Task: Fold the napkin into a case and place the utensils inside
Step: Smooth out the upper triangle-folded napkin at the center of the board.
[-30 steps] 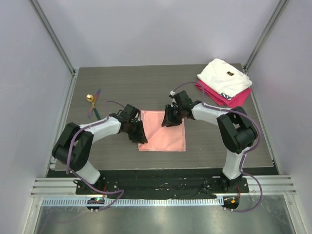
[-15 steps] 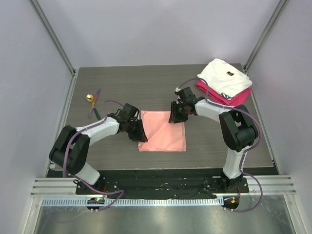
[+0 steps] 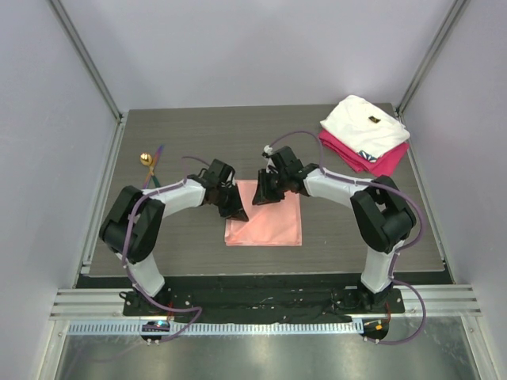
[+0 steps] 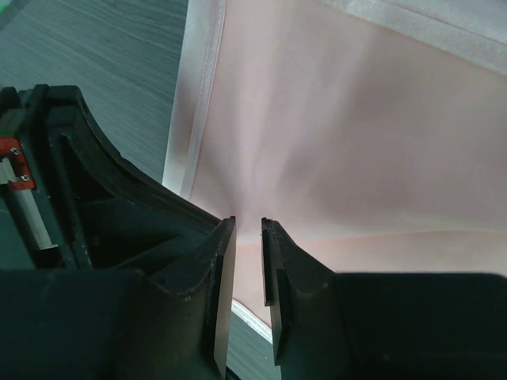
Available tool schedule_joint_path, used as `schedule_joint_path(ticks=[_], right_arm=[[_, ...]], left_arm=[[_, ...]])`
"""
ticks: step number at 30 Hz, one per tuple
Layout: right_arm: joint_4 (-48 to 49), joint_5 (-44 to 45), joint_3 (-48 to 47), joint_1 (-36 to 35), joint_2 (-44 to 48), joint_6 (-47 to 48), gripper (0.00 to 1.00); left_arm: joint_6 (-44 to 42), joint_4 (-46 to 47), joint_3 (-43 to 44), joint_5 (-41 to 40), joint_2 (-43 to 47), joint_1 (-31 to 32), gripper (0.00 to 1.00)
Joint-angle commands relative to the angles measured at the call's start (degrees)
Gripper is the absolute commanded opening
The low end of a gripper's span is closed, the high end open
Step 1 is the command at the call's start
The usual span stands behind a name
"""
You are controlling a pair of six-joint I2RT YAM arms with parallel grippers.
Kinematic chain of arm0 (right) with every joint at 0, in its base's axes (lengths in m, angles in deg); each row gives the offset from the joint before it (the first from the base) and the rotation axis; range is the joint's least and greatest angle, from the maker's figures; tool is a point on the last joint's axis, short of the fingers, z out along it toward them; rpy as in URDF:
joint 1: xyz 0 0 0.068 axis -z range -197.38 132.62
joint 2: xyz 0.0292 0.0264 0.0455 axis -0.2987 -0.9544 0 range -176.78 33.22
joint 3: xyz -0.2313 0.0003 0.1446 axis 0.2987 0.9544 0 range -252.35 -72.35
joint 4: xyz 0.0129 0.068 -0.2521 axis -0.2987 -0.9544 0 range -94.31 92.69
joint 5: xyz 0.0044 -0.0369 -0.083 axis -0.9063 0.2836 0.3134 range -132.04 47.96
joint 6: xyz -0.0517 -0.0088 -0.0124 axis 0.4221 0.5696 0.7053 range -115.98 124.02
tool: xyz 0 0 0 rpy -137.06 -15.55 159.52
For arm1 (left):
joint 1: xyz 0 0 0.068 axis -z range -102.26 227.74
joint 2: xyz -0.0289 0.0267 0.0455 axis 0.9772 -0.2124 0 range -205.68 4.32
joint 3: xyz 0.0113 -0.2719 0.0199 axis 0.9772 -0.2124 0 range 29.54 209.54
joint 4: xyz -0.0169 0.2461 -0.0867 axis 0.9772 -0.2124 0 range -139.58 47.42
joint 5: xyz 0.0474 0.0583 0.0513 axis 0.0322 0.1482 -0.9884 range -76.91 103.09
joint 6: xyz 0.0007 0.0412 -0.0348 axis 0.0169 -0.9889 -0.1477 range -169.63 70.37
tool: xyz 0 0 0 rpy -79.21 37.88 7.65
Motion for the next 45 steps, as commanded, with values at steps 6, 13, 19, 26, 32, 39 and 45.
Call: schedule_joint_path(ticks=[6, 13, 19, 26, 32, 39, 45], right_arm=[[2.00, 2.95, 0.53, 1.14, -3.55, 1.41, 0.27], [-3.00, 10.86, -1.57, 2.72, -3.82, 6.24, 0.29], [-5.29, 13.94, -4.12, 5.27, -3.91, 9.32, 0.31], [-7.84, 17.46, -7.20, 8.78, -4.26, 12.66, 0.34], [-9.86, 19.04, -8.87, 9.05, -2.24, 13.28, 0.36], [-9.95, 19.75, -10.10, 8.97, -3.20, 12.84, 0.37], [-10.04, 19.83, -11.51, 10.02, -5.66, 13.63, 0.36]], left_arm=[[0.28, 3.27, -0.81, -0.16, -2.56, 0.30, 0.08], [-0.07, 3.09, -2.65, -1.13, -1.86, 0.22, 0.08], [-0.69, 2.92, -3.62, -1.57, -1.68, 0.22, 0.07], [-0.95, 3.00, -3.88, -1.13, -1.15, 0.22, 0.07], [-0.51, 2.13, -4.24, -1.13, 2.19, 0.22, 0.07], [-1.13, -0.16, -3.18, -2.18, 4.92, 0.22, 0.08], [-2.18, -0.07, -3.53, -3.41, 2.20, 0.04, 0.07]])
